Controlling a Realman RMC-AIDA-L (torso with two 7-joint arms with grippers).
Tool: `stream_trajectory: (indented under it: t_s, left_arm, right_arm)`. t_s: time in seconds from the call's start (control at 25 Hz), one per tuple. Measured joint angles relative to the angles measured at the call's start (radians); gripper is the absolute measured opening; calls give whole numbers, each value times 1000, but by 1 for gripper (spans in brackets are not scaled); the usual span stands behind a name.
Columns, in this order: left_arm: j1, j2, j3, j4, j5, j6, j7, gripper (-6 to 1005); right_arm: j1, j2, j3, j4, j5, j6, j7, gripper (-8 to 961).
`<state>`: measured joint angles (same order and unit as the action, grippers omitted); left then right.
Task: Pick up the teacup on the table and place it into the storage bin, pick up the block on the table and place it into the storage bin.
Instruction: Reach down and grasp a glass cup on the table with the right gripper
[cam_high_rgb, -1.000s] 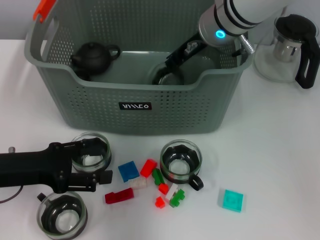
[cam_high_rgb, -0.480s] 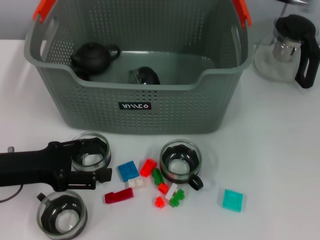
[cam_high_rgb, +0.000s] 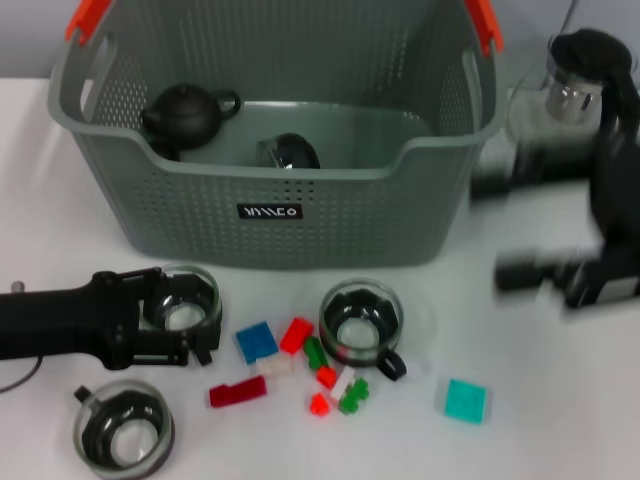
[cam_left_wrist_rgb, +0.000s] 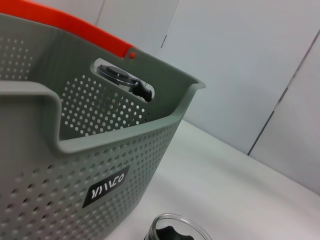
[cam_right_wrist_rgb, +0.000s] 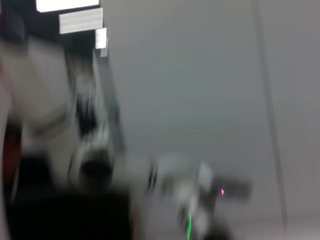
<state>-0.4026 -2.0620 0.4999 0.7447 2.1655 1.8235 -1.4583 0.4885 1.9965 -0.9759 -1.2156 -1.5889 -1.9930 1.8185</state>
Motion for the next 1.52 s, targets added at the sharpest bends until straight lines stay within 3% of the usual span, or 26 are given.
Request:
stream_trajectory:
  t_s: [0.12, 0.28, 0.36, 0.48, 0.56, 0.72, 1.04, 1.28, 1.52]
  left_arm:
    - [7, 1, 0, 9, 7, 6, -9, 888]
    - [31, 2, 0, 27, 9, 11, -13, 888]
    - [50, 2, -3, 46, 10, 20, -13, 888]
    - [66, 2, -23, 60, 10, 33, -14, 888]
    - [72, 2, -45, 62, 11, 39, -14, 888]
    - [81, -1, -70, 59, 11, 41, -12, 887]
    - [85, -4, -73, 56, 11, 36, -11, 887]
    - [81, -3, -73, 56, 11, 29, -12, 886]
    - [80, -4, -72, 56, 11, 16, -12, 886]
  right_arm:
    - [17, 8, -56, -126, -200, 2, 113, 732]
    - [120, 37, -145, -178, -431, 8, 206, 730]
    - [188, 53, -202, -161, -546, 13, 226, 729]
    - [303, 98, -272, -88, -729, 39, 246, 728]
    - [371, 108, -353, 1, -785, 115, 261, 728]
    - [465, 106, -528, 159, -791, 298, 281, 728]
    - [493, 112, -735, 207, -798, 502, 321, 729]
    - [503, 115, -845, 258, -797, 600, 345, 729]
    - [507, 118, -895, 277, -744, 611, 347, 728]
